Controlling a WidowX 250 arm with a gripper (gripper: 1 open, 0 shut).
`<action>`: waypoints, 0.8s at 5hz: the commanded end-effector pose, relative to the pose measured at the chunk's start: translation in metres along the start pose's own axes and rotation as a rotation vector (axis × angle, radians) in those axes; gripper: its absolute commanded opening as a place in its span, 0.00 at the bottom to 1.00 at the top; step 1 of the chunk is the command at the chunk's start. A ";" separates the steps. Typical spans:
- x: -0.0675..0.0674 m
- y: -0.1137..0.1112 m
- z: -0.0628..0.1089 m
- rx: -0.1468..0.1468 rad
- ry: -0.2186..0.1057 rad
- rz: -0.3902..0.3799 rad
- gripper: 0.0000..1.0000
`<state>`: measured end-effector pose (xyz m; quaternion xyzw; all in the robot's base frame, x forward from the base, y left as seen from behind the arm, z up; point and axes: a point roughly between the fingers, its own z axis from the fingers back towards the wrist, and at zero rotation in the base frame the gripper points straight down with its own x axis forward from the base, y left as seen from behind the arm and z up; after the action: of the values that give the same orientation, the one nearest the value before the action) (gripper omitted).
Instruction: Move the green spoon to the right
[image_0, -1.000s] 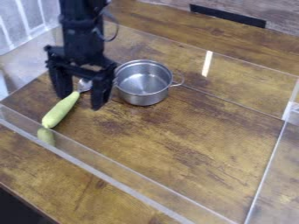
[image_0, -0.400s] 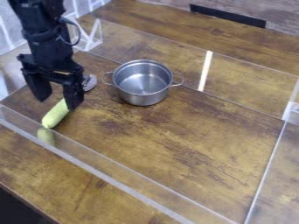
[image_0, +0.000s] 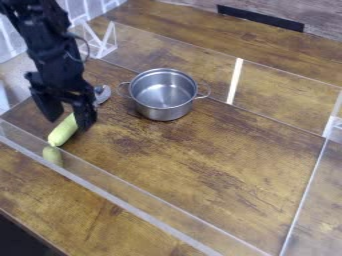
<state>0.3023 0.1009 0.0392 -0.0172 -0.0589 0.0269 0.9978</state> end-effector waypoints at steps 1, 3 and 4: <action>0.014 0.006 0.004 0.014 -0.071 0.015 1.00; 0.017 -0.008 -0.003 0.009 -0.071 0.024 0.00; 0.020 -0.026 -0.004 -0.001 -0.070 0.010 0.00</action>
<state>0.3173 0.0864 0.0276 -0.0196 -0.0753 0.0496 0.9957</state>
